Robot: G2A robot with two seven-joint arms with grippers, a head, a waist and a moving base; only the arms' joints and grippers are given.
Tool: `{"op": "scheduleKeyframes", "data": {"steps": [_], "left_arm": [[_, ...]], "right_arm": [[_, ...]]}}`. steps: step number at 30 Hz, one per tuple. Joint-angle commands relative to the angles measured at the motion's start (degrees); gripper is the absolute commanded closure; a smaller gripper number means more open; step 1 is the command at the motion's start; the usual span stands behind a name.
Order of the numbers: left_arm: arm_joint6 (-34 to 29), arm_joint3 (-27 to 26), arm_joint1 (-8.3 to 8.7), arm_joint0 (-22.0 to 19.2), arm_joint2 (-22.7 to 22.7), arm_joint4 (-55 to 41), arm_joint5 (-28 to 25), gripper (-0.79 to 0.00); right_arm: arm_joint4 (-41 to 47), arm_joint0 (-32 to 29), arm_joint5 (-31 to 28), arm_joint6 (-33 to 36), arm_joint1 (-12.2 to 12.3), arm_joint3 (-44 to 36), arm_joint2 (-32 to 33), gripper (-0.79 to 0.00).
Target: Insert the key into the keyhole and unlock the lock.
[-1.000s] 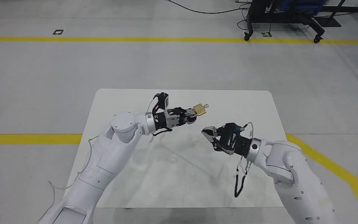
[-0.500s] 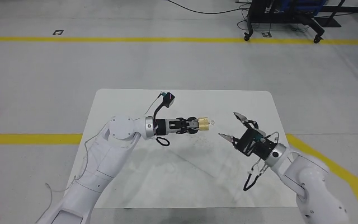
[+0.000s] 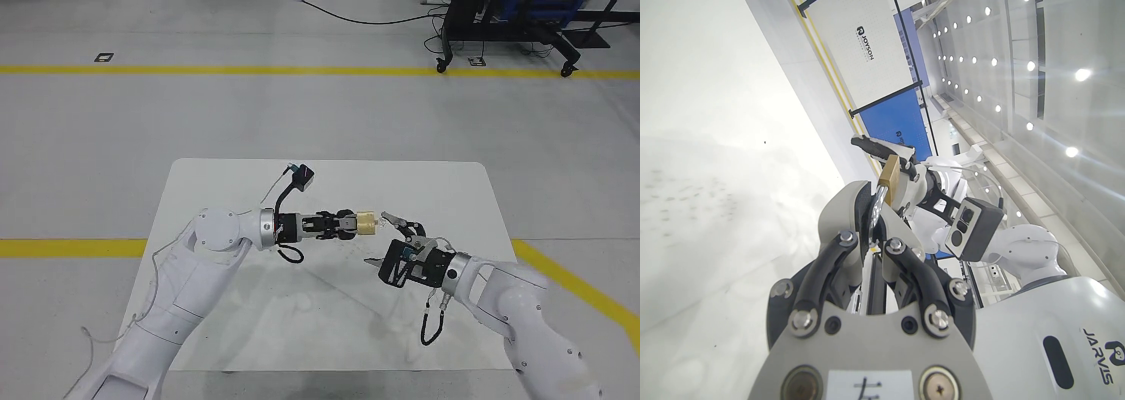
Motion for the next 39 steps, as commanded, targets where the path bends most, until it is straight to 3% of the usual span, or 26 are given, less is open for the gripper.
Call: {"op": "scheduleKeyframes", "data": {"steps": [1, 12, 13, 14, 15, 16, 19, 23, 27, 31, 39], "left_arm": [[0.5, 0.2, 0.02, -0.1, 0.0, 0.4, 0.4, 0.0], [5.6, 0.6, -0.03, -0.1, -0.6, 0.7, 1.9, 0.0], [6.1, 0.7, -0.05, 0.0, -0.6, 0.6, 2.2, 0.0], [6.9, 0.7, -0.08, 0.0, -0.7, 0.5, 2.4, 0.0], [7.9, 0.8, -0.1, 0.1, -0.9, 0.6, 2.7, 0.0], [9.2, 1.0, -0.17, 0.3, -0.9, 0.1, 3.4, 0.0], [13.1, 1.5, -0.43, 0.4, -1.0, -0.8, 6.3, 0.0], [19.3, 2.5, -1.0, 0.6, -0.3, -2.0, 12.8, 0.0], [22.7, 2.7, -1.61, 0.2, 0.6, -3.9, 18.9, 0.0], [22.9, 2.7, -1.88, 0.1, 0.8, -5.4, 20.7, 0.0], [22.5, 2.9, -1.92, 0.1, 0.0, -6.0, 20.9, 0.0]], "right_arm": [[0.0, -0.1, 0.0, -0.3, 0.1, -0.2, 0.0, -0.422], [-0.9, -1.8, -0.1, -4.3, 0.5, -1.7, -0.1, -0.385], [-0.4, -2.1, 1.7, -4.3, 0.4, -1.7, 0.2, -0.474], [0.4, -2.7, 4.1, -4.0, 0.3, -1.7, 0.7, -0.702], [0.3, -3.2, 6.9, -2.9, 0.2, -2.0, 1.2, -0.751], [-0.1, -3.9, 8.6, -1.9, 0.2, -2.9, 1.0, -0.72], [-2.0, -5.7, 12.0, -1.8, 0.1, -5.1, 0.2, -0.748], [-8.7, -7.7, 17.7, -1.1, -0.2, -8.4, -2.8, -0.671], [-21.5, -8.1, 25.5, -1.6, -0.6, -9.4, -9.2, -0.588], [-31.5, -5.9, 33.3, -0.1, -1.5, -6.3, -16.9, -0.391], [-43.5, 0.3, 37.4, 8.8, -3.6, -0.8, -26.4, -0.342]]}}
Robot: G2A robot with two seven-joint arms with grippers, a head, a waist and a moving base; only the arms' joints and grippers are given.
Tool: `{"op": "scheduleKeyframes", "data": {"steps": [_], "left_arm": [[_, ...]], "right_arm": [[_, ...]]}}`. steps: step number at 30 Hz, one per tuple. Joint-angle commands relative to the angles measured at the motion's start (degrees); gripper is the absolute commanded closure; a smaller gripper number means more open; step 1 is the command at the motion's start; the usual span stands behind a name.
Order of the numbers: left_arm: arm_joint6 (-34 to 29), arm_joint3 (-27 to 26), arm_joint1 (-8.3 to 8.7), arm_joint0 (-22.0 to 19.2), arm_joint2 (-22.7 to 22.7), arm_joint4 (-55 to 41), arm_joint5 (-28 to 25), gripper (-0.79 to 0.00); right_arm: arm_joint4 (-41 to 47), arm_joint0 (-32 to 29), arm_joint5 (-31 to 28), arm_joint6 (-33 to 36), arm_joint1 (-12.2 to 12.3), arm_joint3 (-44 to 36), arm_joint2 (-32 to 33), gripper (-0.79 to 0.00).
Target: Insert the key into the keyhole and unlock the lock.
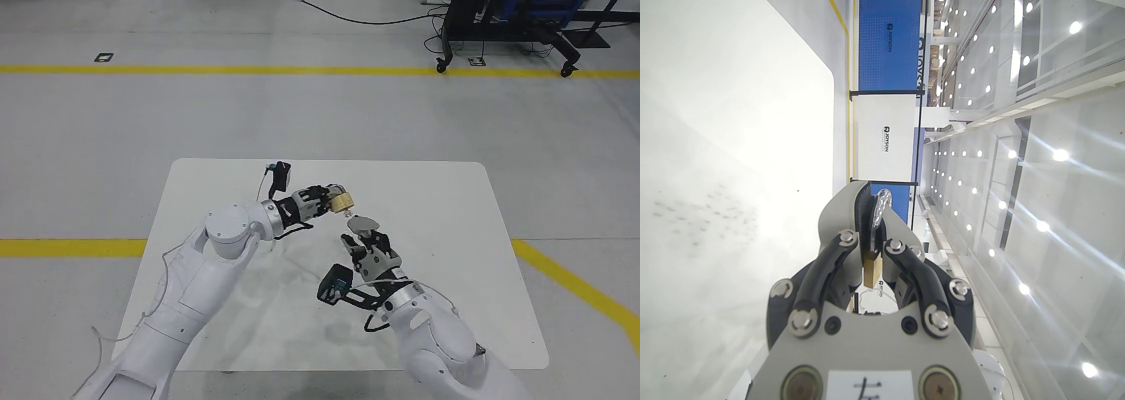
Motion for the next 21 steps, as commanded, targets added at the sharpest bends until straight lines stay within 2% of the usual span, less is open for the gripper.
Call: {"op": "scheduleKeyframes", "data": {"steps": [1, 8, 12, 19, 21], "left_arm": [[0.0, 0.0, 0.01, 0.1, -0.2, 0.0, 0.0, 0.0], [0.0, -0.3, -0.07, 0.3, -0.4, 0.2, -0.1, 0.0], [-0.3, -0.6, -0.13, 0.5, -0.5, -0.2, -0.5, 0.0], [-0.7, -0.6, -0.19, 0.7, -0.9, -0.5, -0.8, 0.0], [-0.7, -0.6, -0.23, 0.7, -1.0, -0.7, -0.7, 0.0]], "right_arm": [[-1.2, 0.8, 0.1, 1.4, -0.4, 0.5, -1.2, -0.339], [-2.4, 2.7, -1.5, 3.6, -1.3, 2.1, -3.1, -0.329], [1.4, 4.2, -1.8, 3.2, -2.0, 3.8, -2.9, -0.317], [7.9, 5.3, -1.7, 0.7, -2.5, 4.9, -0.4, -0.203], [7.7, 5.1, -1.4, 0.9, -2.6, 4.9, -0.1, -0.203]]}}
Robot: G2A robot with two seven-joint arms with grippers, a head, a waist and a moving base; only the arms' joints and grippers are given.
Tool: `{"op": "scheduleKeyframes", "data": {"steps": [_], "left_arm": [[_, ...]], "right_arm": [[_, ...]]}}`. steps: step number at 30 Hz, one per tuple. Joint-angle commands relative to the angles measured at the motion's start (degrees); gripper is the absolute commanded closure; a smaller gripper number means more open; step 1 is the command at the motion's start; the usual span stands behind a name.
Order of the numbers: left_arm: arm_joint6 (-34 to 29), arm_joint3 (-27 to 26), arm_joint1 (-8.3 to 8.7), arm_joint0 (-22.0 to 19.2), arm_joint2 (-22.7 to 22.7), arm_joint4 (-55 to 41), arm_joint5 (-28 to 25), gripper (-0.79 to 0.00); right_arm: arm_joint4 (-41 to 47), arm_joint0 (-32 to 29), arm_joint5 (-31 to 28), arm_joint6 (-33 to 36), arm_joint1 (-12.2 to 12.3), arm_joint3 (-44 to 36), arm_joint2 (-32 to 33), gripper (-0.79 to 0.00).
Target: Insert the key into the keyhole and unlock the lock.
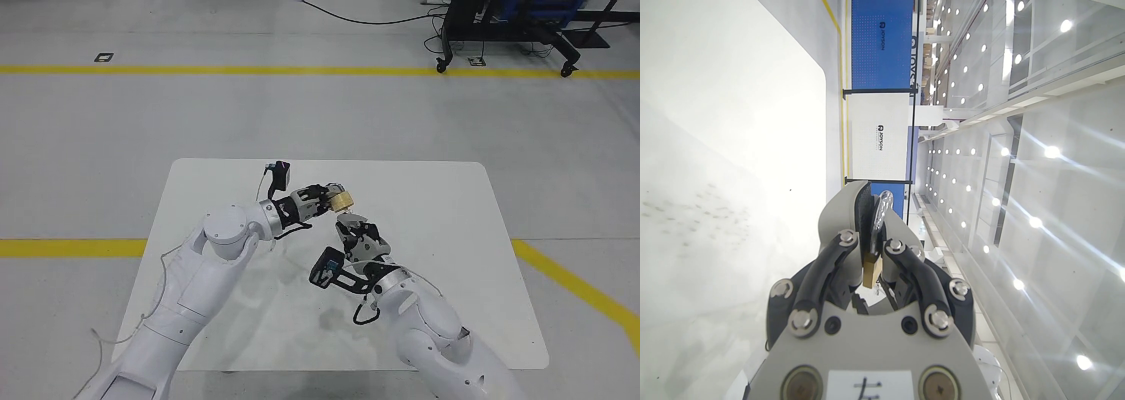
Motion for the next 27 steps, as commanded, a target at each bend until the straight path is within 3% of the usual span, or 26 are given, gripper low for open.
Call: {"op": "scheduleKeyframes", "data": {"steps": [1, 5, 16, 20, 27], "left_arm": [[0.0, 0.0, -0.03, 0.0, -0.1, -0.1, 0.0, 0.0], [-0.2, 0.0, -0.04, 0.0, -0.3, 0.0, 0.1, 0.0], [-0.7, 0.1, -0.09, -0.2, -0.1, 1.7, -0.5, 0.0], [-1.1, -0.1, -0.13, -0.1, 0.0, 1.9, -0.8, 0.0], [-2.5, -0.2, -0.17, -0.1, -0.1, 1.8, -2.3, 0.0]], "right_arm": [[-0.2, -0.2, 0.2, 0.2, -0.1, 0.0, 0.3, -0.209], [1.3, -0.5, 0.6, -0.3, -0.2, 0.3, 1.3, -0.212], [4.9, -0.3, 0.4, 0.0, -0.9, 0.4, 3.0, 0.0], [7.2, -0.4, -0.2, -0.3, -1.1, 0.3, 3.2, 0.0], [20.7, -0.6, -2.8, -1.1, -1.4, 0.6, 7.1, 0.0]]}}
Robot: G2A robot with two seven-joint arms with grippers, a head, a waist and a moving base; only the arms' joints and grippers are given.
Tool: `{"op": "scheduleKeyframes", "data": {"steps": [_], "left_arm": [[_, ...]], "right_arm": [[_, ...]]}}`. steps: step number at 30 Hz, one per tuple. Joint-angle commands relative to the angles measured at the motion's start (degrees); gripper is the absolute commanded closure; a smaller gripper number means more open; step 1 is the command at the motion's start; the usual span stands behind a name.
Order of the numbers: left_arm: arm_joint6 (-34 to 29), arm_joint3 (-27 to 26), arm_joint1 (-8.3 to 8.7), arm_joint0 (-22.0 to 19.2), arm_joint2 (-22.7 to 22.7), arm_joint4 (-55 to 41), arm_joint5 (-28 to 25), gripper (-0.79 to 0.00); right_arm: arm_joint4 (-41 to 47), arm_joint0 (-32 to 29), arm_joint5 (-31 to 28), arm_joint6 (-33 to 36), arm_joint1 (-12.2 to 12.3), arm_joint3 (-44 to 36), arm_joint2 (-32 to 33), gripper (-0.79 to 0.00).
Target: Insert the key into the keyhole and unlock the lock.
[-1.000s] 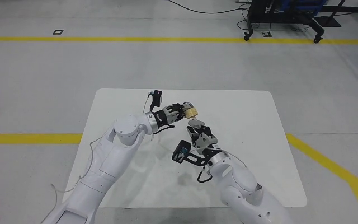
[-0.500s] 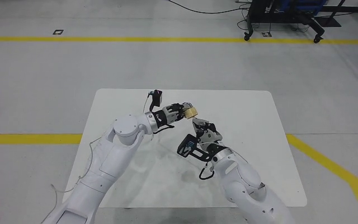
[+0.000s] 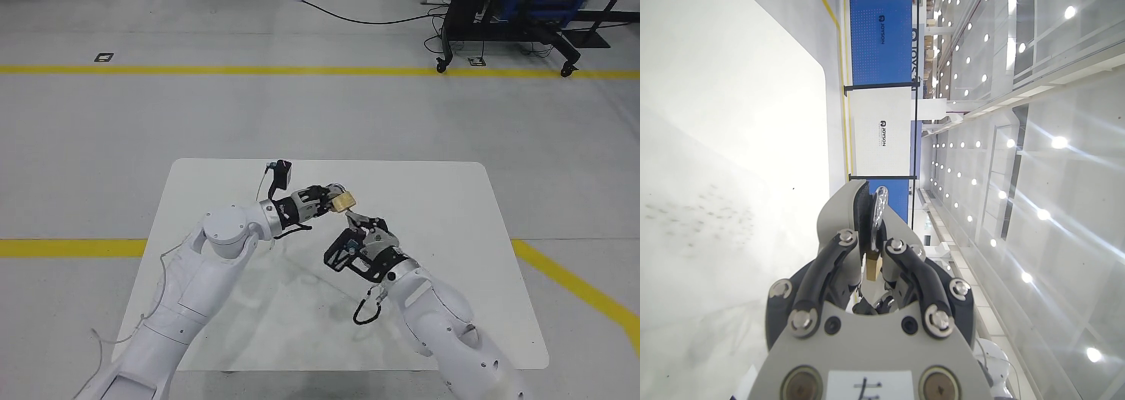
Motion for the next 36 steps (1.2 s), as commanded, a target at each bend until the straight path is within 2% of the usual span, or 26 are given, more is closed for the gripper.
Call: {"op": "scheduleKeyframes", "data": {"steps": [1, 5, 11, 18, 22, 26, 36], "left_arm": [[-0.6, -0.1, -0.01, 0.1, 0.0, 0.0, -0.6, 0.0], [-1.2, -0.2, 0.03, 0.1, -0.1, 0.5, -2.1, 0.0], [-3.1, -0.4, 0.2, -0.1, -0.3, 2.0, -4.4, 0.0], [-4.0, -0.4, 0.33, 0.0, -0.4, 3.9, -6.8, 0.0], [-4.1, -0.4, 0.38, 0.0, -0.7, 3.8, -7.2, 0.0], [-4.0, -0.3, 0.39, 0.0, -1.1, 3.4, -7.4, 0.0], [-2.8, -0.1, 0.21, 0.2, -1.8, 1.4, -7.7, 0.0]], "right_arm": [[5.7, -0.3, 0.1, -0.8, -0.1, 0.0, 1.6, 0.0], [14.2, -1.0, -0.9, -3.0, -0.1, 0.5, 4.8, 0.0], [32.5, -1.5, -11.2, -8.6, 0.2, 3.0, 9.8, 0.0], [52.4, -1.4, -20.1, -9.3, 0.6, 7.3, 14.8, 0.0], [55.3, -1.6, -22.4, -8.7, 0.9, 7.5, 16.2, 0.0], [53.5, -2.3, -22.0, -7.9, 1.2, 6.3, 17.1, 0.0], [41.9, -4.3, -19.4, -6.9, 1.8, 1.7, 17.3, 0.0]]}}
